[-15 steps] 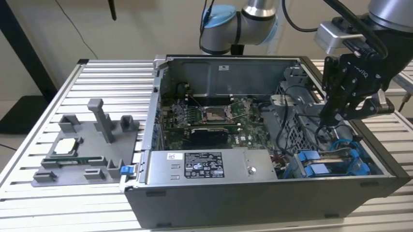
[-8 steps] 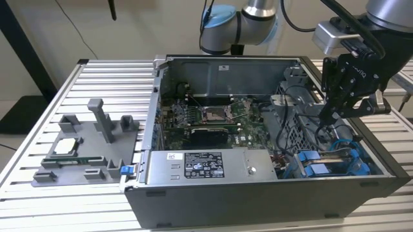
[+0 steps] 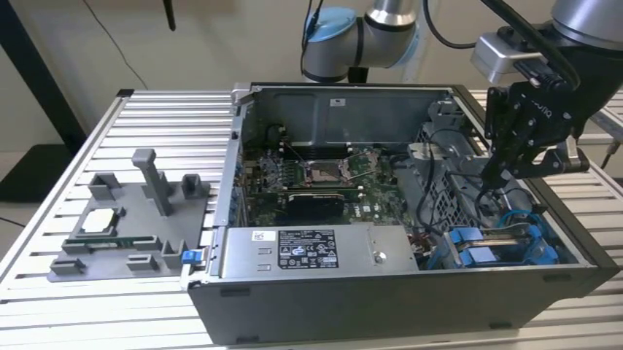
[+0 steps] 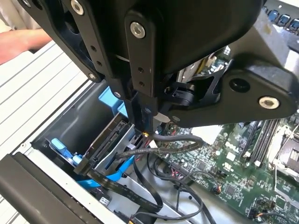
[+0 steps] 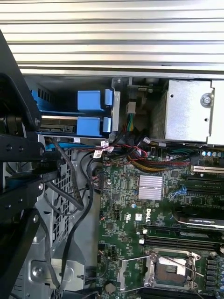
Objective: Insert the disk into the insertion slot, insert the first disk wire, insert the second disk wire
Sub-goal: 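Insert the first disk wire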
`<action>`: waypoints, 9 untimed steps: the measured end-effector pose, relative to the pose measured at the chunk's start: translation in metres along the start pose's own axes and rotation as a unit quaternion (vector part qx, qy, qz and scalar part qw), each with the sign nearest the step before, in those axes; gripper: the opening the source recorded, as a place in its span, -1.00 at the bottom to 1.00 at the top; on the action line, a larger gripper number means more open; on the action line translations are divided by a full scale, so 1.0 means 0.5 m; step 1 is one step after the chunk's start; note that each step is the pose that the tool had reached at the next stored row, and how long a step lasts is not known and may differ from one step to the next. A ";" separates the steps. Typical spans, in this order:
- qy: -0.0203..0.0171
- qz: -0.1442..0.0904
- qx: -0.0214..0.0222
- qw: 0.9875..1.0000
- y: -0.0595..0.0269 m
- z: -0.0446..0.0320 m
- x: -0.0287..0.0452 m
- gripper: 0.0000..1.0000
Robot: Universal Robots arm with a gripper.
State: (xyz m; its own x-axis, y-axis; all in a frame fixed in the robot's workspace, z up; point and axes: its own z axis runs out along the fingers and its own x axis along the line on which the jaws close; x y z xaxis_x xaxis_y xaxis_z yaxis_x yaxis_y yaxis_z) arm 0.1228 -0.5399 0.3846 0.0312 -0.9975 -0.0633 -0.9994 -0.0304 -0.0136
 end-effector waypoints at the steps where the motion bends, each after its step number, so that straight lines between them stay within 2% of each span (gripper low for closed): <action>1: 0.000 0.000 0.000 1.000 -0.001 0.001 0.000 -1.00; 9: 0.003 0.002 0.000 1.000 -0.011 0.008 0.006 -1.00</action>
State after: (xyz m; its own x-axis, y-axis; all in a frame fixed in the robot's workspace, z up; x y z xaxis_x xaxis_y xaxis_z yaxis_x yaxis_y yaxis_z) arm 0.1285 -0.5427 0.3805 0.0273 -0.9980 -0.0576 -0.9996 -0.0266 -0.0128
